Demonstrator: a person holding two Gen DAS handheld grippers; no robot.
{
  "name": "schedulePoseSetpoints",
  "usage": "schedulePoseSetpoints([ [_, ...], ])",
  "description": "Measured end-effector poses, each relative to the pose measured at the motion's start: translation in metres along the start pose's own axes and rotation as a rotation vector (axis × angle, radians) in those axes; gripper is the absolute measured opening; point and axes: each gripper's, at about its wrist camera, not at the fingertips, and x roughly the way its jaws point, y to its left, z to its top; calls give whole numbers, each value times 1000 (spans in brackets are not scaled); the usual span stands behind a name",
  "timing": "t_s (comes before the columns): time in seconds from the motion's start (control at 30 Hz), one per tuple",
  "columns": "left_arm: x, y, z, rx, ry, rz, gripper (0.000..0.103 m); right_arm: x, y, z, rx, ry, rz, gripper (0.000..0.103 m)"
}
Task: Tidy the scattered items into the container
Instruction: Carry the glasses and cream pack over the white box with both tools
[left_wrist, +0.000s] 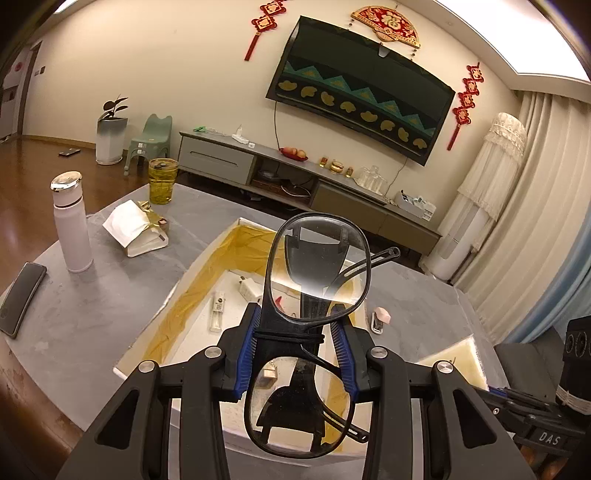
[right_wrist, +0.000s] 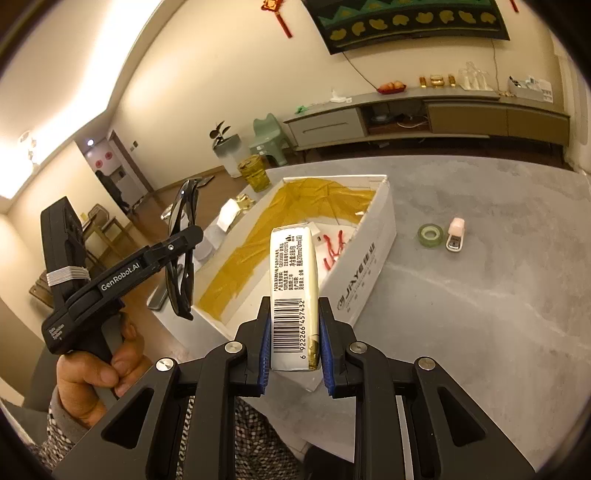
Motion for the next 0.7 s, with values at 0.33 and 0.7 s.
schedulePoseSetpoints([
  [0.33,6,18,10,-3,-1,15,40,22,20,16,-50,22,8,23],
  [0.7,23,28,13,42,44,48,40,43,27,36,-100,46,-12,23],
])
